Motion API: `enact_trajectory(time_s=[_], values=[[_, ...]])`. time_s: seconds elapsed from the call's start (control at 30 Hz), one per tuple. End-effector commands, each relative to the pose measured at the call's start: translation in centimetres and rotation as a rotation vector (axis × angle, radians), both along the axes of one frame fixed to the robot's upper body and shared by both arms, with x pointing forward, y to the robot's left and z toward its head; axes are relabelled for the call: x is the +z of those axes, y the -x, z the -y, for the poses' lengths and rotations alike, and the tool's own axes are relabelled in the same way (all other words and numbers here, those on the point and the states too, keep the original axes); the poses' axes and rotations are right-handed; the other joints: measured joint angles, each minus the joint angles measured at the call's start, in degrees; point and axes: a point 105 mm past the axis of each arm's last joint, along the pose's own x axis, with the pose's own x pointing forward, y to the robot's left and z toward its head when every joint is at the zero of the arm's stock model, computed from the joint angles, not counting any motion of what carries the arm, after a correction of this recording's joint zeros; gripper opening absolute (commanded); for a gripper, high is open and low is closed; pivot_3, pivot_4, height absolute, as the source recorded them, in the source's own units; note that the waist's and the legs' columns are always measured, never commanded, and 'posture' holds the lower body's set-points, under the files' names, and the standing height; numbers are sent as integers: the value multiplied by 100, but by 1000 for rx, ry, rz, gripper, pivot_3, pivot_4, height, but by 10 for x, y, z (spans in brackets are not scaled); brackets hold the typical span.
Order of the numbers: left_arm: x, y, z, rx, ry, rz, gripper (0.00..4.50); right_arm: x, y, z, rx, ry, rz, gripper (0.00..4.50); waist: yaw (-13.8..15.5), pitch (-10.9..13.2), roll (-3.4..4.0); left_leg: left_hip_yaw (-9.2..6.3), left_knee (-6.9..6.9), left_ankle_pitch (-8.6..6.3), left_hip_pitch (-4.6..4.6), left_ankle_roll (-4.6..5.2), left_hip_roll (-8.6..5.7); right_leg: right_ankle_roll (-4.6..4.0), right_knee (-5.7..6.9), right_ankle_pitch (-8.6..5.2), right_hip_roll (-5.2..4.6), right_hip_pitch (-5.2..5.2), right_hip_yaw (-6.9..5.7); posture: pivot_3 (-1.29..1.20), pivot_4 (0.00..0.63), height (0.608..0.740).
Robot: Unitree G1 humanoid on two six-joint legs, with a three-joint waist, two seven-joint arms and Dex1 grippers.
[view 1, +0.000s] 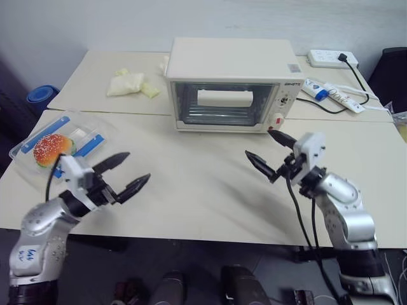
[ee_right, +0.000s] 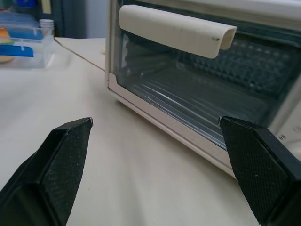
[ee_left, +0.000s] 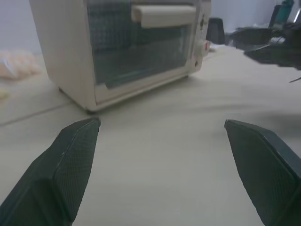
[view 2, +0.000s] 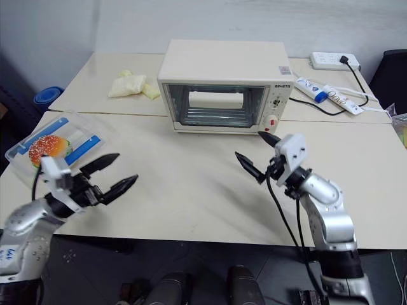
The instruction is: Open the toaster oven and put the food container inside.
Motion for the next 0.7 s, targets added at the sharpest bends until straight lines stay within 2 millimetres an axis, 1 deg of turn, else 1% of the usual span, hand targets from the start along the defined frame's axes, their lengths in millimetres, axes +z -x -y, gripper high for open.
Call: enact_trajectory(time_s=[0.03, 0.1, 0.2, 0.33, 0.43, 0.53, 0.6, 0.63, 0.7], values=[[10, 3, 10, -73, 26, 25, 4500, 20, -15, -6, 48, -22, 21, 4463, -6, 1, 0, 1, 1, 1, 0, -2, 0, 0, 0, 0, 0, 0, 0, 0, 150, 740], [11, 1, 15, -83, 37, 28, 4500, 31, -26, -11, 59, -44, 38, 4463, -25, 1, 0, 4, 5, 1, -7, -2, -1, 1, -1, 1, 1, -4, 0, 0, 150, 740], [9, 2, 18, -82, 61, 13, 4500, 41, -30, -22, 100, -58, 57, 4463, -48, 1, 0, 4, 3, 8, -7, -14, 0, 2, 3, 1, 3, -8, -1, 0, 150, 740], [1, 6, 18, -68, 68, -14, 4500, 49, -24, -37, 176, -69, 79, 4463, -109, 1, 0, 5, 1, 9, -15, -17, 2, 1, 8, 1, 4, -11, 0, 0, 150, 740], [1, 4, 13, -30, 78, -13, 4500, 52, -11, -49, 280, -69, 92, 4463, -130, 1, 0, 6, 5, 8, -18, -14, 0, 3, 7, 2, 0, -10, 1, 0, 150, 740], [1, 1, 8, -8, 98, -19, 4500, 49, -1, -53, 326, -45, 106, 4463, -143, 1, 0, 5, 3, 7, -16, -13, 1, 3, 0, 2, 1, -12, 1, 0, 150, 740], [1, -1, 4, 16, 124, -23, 4500, 42, 7, -52, 348, -26, 100, 4463, -154, 1, 2, 7, -3, 7, -15, -14, 3, 3, 0, 1, 4, -16, 2, 0, 150, 740], [1, -2, 1, 27, 127, -24, 4500, 36, 10, -51, 353, -12, 90, 4463, -158, 1, 2, 7, -5, 8, -15, -14, 3, 3, 2, 1, 5, -18, 3, 0, 150, 740], [4, -7, -5, 44, 142, -15, 4500, 17, 19, -49, 364, 58, 63, 4463, -140, 1, 1, 7, -4, 8, -15, -15, 4, 2, 4, 1, 6, -19, 2, 0, 150, 740]])
